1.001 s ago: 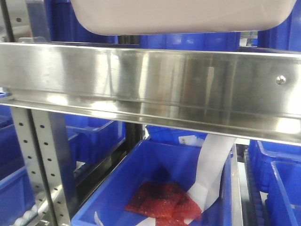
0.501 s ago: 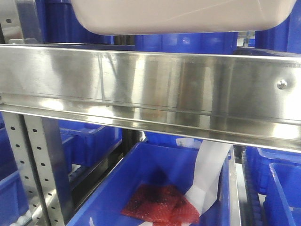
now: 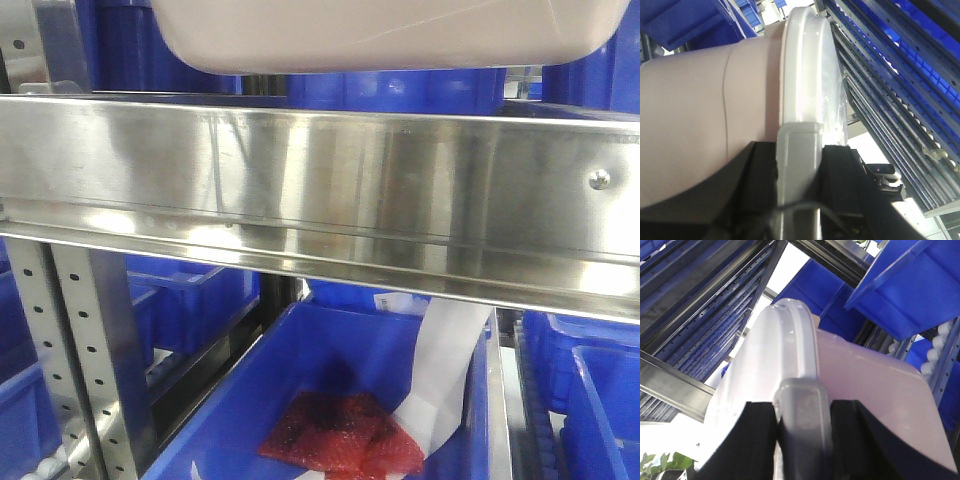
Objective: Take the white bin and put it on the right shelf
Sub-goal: 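Align the held bin above the upper roller shelf, then lower the bin onto the roller shelf and open both grippers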
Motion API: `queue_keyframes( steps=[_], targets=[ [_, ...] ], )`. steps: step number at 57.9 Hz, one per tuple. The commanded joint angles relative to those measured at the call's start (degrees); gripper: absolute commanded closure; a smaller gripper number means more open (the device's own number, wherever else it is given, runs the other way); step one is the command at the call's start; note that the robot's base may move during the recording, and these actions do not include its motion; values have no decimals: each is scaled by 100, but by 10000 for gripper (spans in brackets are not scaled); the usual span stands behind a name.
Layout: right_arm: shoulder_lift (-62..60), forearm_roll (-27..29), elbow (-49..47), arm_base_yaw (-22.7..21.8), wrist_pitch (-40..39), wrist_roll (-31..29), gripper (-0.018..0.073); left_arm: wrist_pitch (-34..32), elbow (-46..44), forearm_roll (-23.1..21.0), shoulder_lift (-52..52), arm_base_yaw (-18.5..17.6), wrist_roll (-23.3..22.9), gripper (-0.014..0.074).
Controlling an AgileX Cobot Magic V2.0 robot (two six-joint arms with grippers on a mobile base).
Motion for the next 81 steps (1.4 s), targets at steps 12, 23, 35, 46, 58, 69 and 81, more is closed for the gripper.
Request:
queue_keyframes(
  steps=[12,23,35,46,58,69,81],
  targets=[
    [-148,515,-184,125,742,-71,500,1540,-209,-685,-266,-189,141,722],
    [-142,515,-184,125,742,-71,500,1379,-209,-714,-266,-189,141,722],
    [82,515,-184,125,716,-71,500,647,-209,-648,-179,-189,187,722],
    [503,515,-184,125,931,-71,500,674,-265,-428,197,-189,296,722],
    [839,515,-184,125,1185,-104,490,752,-265,-308,396,-189,357,646],
    [969,515,-184,125,1234,-354,216,600,-265,-284,411,-189,458,362],
    [983,378,-184,125,858,-527,-80,315,-265,-271,411,-189,480,128]
  ],
)
